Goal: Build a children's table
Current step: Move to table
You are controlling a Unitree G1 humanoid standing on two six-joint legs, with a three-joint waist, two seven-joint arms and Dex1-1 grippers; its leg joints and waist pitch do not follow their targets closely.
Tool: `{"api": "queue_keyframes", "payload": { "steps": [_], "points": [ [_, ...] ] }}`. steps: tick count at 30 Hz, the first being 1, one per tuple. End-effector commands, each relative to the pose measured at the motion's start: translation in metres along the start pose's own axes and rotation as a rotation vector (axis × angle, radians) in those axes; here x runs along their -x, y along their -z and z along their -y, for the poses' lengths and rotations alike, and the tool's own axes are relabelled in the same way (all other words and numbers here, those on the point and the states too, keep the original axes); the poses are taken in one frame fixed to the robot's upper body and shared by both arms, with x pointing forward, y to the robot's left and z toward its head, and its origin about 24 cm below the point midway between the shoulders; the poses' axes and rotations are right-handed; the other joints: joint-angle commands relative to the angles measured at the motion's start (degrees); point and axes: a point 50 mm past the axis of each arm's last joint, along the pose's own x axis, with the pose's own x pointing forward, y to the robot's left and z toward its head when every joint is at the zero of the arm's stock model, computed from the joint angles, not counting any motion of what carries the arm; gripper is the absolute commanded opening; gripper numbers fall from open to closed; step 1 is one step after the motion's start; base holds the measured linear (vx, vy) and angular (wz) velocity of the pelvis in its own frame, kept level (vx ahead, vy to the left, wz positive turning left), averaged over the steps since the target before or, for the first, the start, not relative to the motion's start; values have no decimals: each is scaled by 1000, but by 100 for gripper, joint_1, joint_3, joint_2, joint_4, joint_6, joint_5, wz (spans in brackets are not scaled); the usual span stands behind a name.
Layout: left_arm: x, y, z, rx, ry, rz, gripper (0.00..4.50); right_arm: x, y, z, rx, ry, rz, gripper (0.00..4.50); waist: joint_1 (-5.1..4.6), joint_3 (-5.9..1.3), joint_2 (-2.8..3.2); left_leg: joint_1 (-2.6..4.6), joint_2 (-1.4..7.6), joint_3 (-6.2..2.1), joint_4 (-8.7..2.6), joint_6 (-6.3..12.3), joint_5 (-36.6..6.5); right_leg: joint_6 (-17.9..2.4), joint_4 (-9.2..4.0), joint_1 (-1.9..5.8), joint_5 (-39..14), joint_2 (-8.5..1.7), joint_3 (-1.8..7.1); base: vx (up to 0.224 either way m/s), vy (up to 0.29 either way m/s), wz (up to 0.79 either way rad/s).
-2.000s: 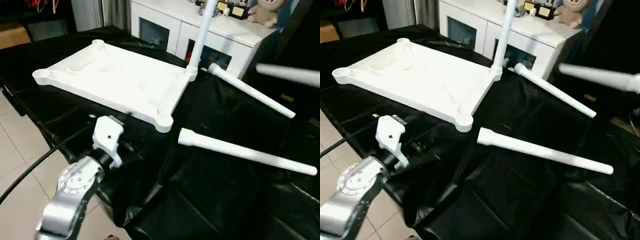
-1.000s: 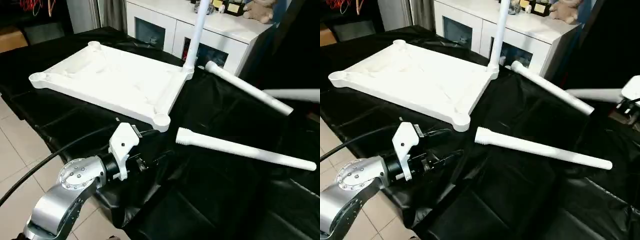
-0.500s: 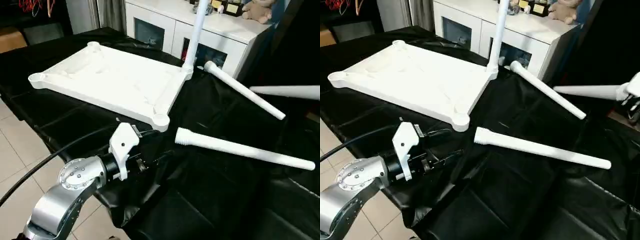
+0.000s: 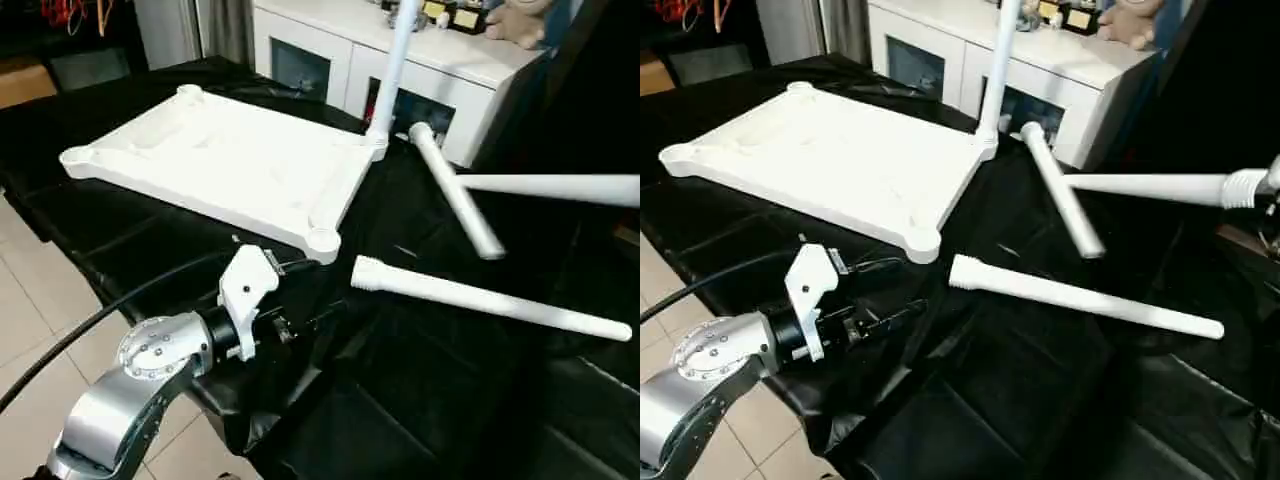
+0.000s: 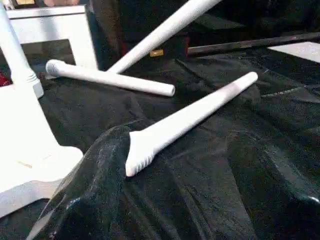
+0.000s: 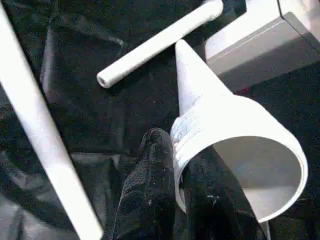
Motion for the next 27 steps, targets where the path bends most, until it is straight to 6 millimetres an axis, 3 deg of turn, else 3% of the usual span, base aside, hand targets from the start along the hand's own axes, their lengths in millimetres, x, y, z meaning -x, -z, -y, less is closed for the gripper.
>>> {"api": "queue_keyframes", "payload": {
  "steps": [1,14,19,22,27],
  "points": [
    [-2,-5,3,-13,23,14,344,4,-3,-3,-2,-54,15,0,9,-273,-75,49,288,-99,-434,463,-1751,-1390,-569,192,-1864,-275,123,0,0,0],
    [-5,-4,5,-8,33,19,344,10,-13,-13,-48,-114,105,0,28,-273,-54,56,297,-104,-450,487,-1663,-1345,-586,187,-1839,-284,129,0,0,0],
    [-6,-4,5,-8,37,23,344,14,-14,-17,-78,-144,120,0,22,-278,-74,62,296,-99,-439,495,-1628,-1336,-599,184,-1866,-287,133,0,0,0],
    [-8,-4,6,-10,38,28,344,11,-17,-29,-104,-206,158,0,18,-278,-118,49,308,-110,-450,511,-1573,-1254,-591,197,-1921,-291,134,0,0,0],
    [-11,-5,7,-11,32,41,344,0,-24,-46,-134,-254,222,0,9,-264,-119,49,304,-122,-462,464,-1610,-1055,-633,169,-2253,-308,140,0,0,0]
  ]
}}
